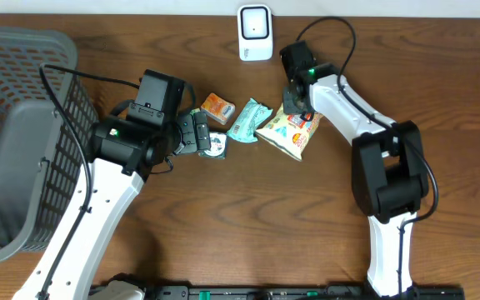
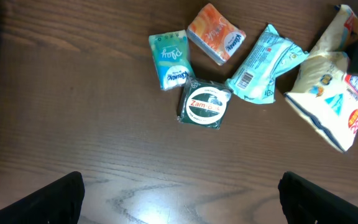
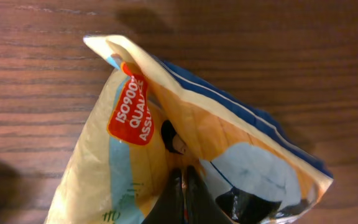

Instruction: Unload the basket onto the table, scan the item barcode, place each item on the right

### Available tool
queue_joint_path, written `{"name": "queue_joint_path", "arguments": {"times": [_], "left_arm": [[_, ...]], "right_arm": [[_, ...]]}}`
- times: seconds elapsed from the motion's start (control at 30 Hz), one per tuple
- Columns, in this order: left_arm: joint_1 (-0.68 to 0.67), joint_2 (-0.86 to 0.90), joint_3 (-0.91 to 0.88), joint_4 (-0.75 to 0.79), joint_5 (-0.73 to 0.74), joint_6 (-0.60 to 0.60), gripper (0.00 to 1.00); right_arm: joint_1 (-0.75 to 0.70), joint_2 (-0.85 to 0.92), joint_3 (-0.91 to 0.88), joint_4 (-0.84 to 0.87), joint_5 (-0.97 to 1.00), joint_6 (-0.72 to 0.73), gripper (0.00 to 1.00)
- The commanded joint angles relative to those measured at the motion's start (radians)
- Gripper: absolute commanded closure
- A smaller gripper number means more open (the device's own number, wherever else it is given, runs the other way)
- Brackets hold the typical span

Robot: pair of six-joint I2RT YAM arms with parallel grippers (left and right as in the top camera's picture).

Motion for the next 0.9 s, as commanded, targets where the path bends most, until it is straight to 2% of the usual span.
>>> {"name": "queue_joint_path", "arguments": {"times": [0.0, 0.2, 0.47, 0.73, 0.8, 0.87], "left_arm": [[0.001, -0.003, 0.015, -0.002, -0.012, 0.005, 0.02], [0.001, -0.003, 0.015, -0.002, -0.012, 0.006, 0.02], [0.001, -0.003, 0.015, -0.002, -0.012, 0.006, 0.02], [0.001, -0.003, 0.015, -0.002, -0.012, 0.006, 0.02], [0.001, -0.003, 0.015, -0.002, -0.012, 0.006, 0.02], [0.001, -0.003, 0.015, -0.002, -0.012, 0.006, 0.02]], "right_arm": [[-0.015, 0.039, -0.005, -0.057, -0.008, -0.024, 0.99], [-0.027, -0.076, 0.063, -0.174, -0.017, -0.025, 0.99], [0.001, -0.304, 0.115, -0.348, -0.200, -0.025, 0.94], [0.097, -0.288, 0.048, -0.346, -0.251, -0.024, 0.93], [0.116, -0.270, 0.000, -0.309, -0.212, -0.008, 0.90], [0.131, -0.245, -0.054, -0.278, -0.119, 0.068, 0.90]]}}
